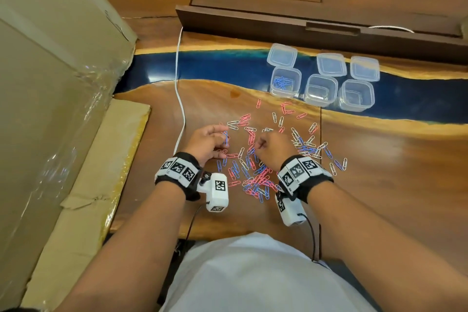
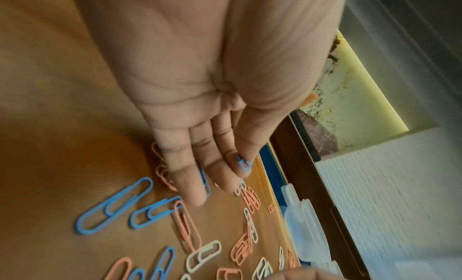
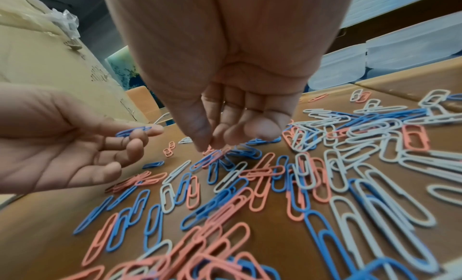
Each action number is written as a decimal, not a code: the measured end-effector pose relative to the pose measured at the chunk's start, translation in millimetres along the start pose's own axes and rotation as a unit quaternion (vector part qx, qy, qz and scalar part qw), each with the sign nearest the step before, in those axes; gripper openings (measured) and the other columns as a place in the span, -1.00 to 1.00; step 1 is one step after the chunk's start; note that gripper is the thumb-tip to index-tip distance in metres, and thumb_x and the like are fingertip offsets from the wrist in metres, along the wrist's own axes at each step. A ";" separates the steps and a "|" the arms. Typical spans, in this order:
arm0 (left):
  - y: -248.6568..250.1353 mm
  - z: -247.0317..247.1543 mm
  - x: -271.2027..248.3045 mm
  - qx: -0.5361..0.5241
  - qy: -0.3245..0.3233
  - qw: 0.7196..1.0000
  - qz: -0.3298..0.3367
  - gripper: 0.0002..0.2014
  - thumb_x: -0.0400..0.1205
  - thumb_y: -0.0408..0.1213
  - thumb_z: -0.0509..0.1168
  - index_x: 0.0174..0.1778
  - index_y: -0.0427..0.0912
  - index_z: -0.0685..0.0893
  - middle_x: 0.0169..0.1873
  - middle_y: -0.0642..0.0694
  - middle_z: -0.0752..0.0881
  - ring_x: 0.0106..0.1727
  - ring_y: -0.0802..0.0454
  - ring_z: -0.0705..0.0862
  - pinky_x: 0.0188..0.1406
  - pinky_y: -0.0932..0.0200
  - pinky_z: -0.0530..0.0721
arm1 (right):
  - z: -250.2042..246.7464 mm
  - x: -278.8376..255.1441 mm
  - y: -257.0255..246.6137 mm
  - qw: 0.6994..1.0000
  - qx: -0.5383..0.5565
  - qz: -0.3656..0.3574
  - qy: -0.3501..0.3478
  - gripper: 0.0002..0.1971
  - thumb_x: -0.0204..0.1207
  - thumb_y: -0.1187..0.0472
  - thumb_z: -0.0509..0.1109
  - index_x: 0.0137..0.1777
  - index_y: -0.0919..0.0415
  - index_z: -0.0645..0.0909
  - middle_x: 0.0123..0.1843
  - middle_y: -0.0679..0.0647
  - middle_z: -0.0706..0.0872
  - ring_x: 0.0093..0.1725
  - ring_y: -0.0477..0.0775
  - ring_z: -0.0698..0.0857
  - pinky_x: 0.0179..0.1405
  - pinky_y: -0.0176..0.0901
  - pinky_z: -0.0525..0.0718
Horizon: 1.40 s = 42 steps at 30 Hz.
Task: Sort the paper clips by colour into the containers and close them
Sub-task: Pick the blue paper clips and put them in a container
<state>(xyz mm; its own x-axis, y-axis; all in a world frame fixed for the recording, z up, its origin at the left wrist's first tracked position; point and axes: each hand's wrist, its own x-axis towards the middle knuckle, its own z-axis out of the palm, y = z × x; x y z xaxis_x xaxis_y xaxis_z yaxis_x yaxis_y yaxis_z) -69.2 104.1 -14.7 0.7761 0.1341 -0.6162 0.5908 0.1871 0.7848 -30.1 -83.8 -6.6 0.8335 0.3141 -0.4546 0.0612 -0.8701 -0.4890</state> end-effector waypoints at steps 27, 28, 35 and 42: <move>3.4 -2.5 29.2 0.572 -0.036 0.813 0.098 -0.81 0.47 -0.31 0.37 -0.43 -0.07 0.53 -0.27 -0.14 0.72 -0.22 -0.12 0.66 -0.20 0.10 0.64 | 2.5 10.2 1.8 0.993 -0.106 -0.049 -0.008 -0.88 0.45 0.23 0.45 -0.07 0.00 0.70 -0.05 -0.02 0.71 -0.06 0.08 0.69 -0.13 -0.17 0.60; 2.1 -2.5 27.2 0.556 -0.031 0.825 0.091 -0.82 0.46 -0.31 0.36 -0.43 -0.10 0.54 -0.33 -0.13 0.69 -0.28 -0.11 0.62 -0.24 0.10 0.62 | 3.7 11.2 0.4 0.991 -0.122 -0.060 -0.015 -0.87 0.45 0.20 0.47 -0.02 0.00 0.71 -0.01 0.00 0.71 -0.03 0.09 0.68 -0.11 -0.16 0.60; -1.3 -8.5 -0.8 0.214 0.001 0.977 0.005 -0.77 0.56 -0.40 0.22 -0.44 -0.15 0.51 -0.58 -0.01 0.53 -0.56 0.08 0.34 -0.59 0.28 0.28 | 1.5 18.6 -3.4 0.987 -0.130 -0.062 -0.071 -0.88 0.44 0.25 0.46 -0.27 0.04 0.67 -0.22 0.00 0.76 -0.18 0.05 0.70 -0.21 -0.22 0.53; -14.4 -14.1 -18.5 0.011 0.010 0.999 -0.031 -0.78 0.24 -0.55 0.11 -0.59 -0.13 0.36 -0.63 -0.22 0.49 -0.64 0.03 0.25 -0.65 0.33 0.19 | -9.8 14.2 4.6 0.998 0.040 -0.031 -0.033 -0.84 0.54 0.41 0.32 -0.05 0.13 0.62 -0.20 0.06 0.74 -0.27 0.02 0.64 -0.28 -0.20 0.55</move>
<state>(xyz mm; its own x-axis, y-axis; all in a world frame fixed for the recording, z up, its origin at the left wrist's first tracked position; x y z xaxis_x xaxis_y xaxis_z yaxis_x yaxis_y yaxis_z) -95.1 112.6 -15.5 0.7327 0.1426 -0.6654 0.6432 0.1742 0.7456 -12.6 -87.0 -8.0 0.7914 0.3928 -0.4684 0.0655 -0.8163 -0.5740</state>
